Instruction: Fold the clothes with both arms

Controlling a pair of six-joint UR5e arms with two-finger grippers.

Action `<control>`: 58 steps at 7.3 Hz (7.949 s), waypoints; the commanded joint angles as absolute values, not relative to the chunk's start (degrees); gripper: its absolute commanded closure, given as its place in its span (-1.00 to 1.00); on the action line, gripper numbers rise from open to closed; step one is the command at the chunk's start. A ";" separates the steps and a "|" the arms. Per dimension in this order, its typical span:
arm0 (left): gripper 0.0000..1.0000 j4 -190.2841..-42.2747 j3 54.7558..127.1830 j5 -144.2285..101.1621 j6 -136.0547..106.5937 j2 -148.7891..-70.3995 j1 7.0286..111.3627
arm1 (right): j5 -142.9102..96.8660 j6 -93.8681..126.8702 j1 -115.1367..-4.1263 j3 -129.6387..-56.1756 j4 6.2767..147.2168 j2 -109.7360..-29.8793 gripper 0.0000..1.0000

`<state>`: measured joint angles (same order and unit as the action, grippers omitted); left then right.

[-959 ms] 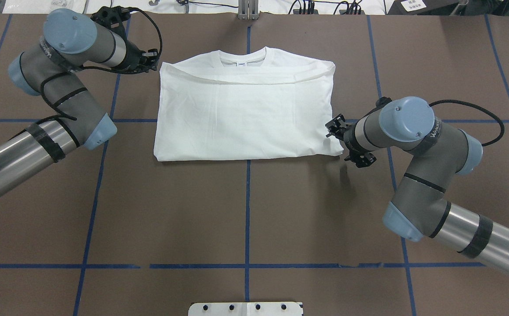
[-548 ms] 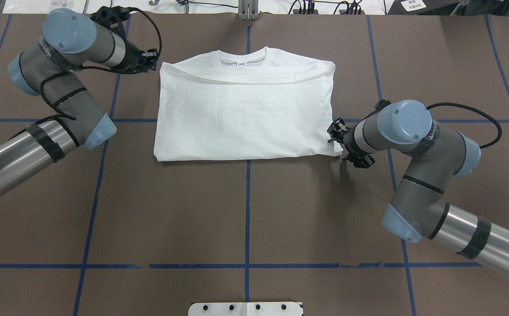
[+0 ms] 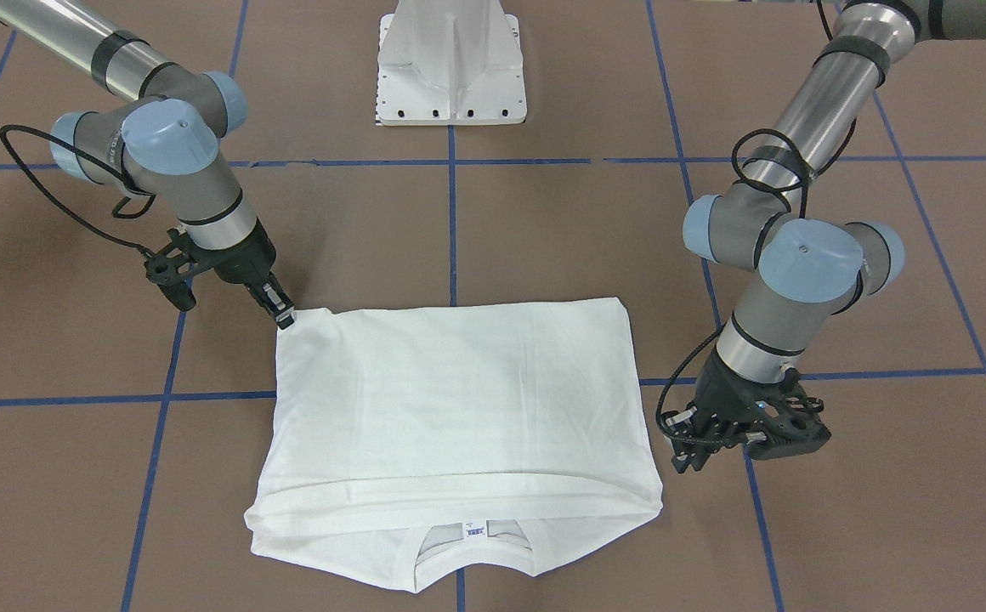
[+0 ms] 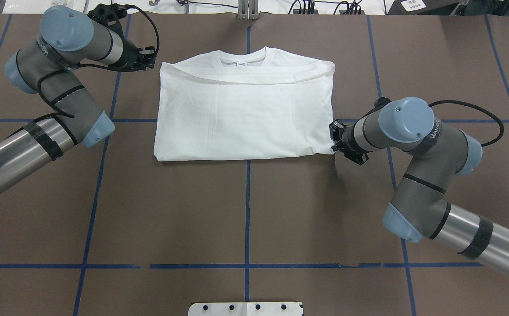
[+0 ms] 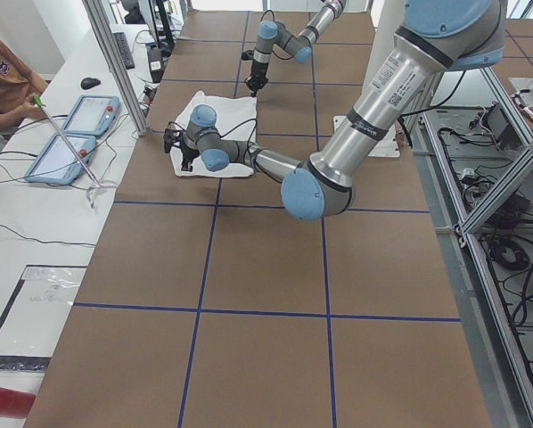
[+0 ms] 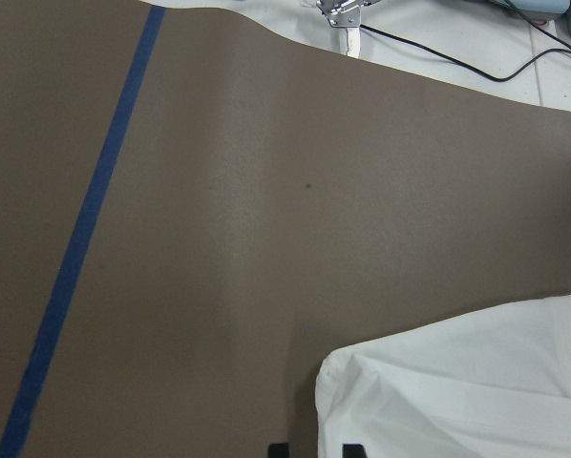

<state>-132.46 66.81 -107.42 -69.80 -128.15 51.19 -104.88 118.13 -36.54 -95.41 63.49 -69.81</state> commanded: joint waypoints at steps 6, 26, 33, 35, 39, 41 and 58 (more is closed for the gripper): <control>0.31 -131.84 81.80 -122.83 -79.59 -122.17 50.54 | -113.25 120.41 -23.42 -132.67 96.00 -83.58 1.00; 1.00 -128.06 90.79 -115.14 -102.83 -115.93 30.49 | -112.68 116.19 -32.17 -126.30 101.95 -70.66 -1.00; 1.00 -140.14 56.00 -107.96 -88.33 -140.04 47.02 | -109.88 115.58 -31.99 -125.25 101.34 -69.62 -1.00; 1.00 -141.59 50.28 -106.96 -88.16 -143.96 47.46 | -108.64 115.66 -32.08 -123.14 97.41 -69.52 -1.00; -0.10 -143.08 52.26 -106.70 -88.24 -144.07 47.64 | -108.11 114.79 -30.68 -117.52 87.11 -69.78 -1.00; -0.13 -142.56 66.47 -114.12 -87.81 -133.91 47.81 | -104.53 109.54 -25.26 -116.81 87.36 -69.78 -1.00; -0.16 -142.21 72.33 -114.61 -88.50 -130.34 47.90 | -95.63 92.80 -17.67 -115.14 90.44 -73.32 -1.00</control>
<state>-142.21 72.22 -114.60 -88.40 -130.25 47.90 -95.71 91.84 -17.82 -114.74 90.43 -74.23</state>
